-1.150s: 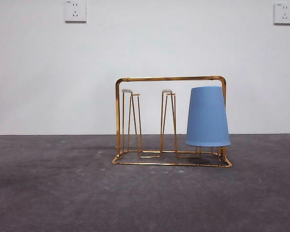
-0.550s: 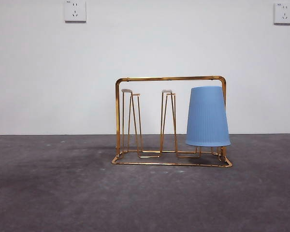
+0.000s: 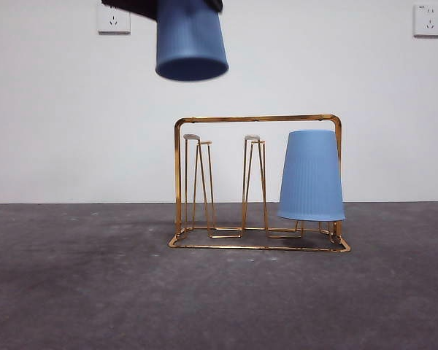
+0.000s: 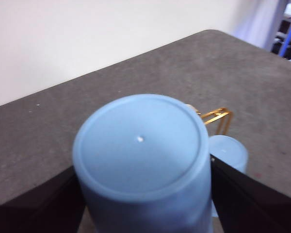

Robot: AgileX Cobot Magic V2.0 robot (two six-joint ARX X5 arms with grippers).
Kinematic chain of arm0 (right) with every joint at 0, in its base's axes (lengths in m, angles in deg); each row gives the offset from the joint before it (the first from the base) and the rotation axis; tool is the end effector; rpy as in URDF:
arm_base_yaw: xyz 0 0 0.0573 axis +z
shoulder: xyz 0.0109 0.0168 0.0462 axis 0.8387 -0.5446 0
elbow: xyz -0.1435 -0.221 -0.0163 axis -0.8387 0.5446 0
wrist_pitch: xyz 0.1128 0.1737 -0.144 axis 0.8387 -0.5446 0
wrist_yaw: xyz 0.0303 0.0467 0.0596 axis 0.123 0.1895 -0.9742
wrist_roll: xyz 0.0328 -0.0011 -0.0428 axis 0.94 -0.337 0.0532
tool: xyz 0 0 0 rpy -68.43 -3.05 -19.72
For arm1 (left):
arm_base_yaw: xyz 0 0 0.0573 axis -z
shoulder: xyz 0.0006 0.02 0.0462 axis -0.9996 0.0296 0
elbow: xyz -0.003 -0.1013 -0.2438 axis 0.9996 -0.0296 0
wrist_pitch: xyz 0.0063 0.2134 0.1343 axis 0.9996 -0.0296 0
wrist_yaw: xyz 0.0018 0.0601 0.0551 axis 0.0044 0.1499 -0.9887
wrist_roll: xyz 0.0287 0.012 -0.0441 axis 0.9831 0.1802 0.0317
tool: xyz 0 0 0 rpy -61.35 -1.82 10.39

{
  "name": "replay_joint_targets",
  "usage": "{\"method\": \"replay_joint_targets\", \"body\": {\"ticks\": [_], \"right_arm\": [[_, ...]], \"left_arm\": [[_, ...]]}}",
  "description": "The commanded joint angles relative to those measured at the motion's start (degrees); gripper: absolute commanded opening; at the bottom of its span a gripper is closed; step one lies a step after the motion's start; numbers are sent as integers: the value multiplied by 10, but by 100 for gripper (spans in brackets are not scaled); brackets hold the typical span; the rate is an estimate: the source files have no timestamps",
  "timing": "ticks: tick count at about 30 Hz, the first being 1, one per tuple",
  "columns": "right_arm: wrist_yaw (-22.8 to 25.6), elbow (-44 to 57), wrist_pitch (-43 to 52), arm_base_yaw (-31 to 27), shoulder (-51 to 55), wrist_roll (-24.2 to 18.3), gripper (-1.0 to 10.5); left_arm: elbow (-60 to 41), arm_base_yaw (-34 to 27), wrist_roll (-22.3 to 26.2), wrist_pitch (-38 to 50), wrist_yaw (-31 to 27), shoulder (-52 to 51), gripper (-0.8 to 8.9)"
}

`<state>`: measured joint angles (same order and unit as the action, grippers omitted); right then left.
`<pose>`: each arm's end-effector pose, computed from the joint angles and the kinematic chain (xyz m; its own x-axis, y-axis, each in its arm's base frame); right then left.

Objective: Pick up cup 1,put cup 1 in the cup rack,pick up cup 2,put cup 2 in the cup rack

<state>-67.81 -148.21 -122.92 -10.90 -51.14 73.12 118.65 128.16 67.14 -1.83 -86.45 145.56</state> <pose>0.0401 0.0355 0.5004 0.7761 0.5915 -0.2189 -0.6271 0.7605 -0.1686 0.2387 -0.1936 0.3518 0.8092 -0.4793 -0.3399 0.5122 0.8588 0.0085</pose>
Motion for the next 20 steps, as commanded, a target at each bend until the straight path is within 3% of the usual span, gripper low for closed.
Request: {"method": "replay_joint_targets", "body": {"ticks": [1,20], "right_arm": [[1,2,-3,0,3,1,192],[5,2,-7,0,3,-2,190]], "left_arm": [[-2,-3,7,13,-18,20,-8],[-3,-32,7,41,-16,112,-8]]}}
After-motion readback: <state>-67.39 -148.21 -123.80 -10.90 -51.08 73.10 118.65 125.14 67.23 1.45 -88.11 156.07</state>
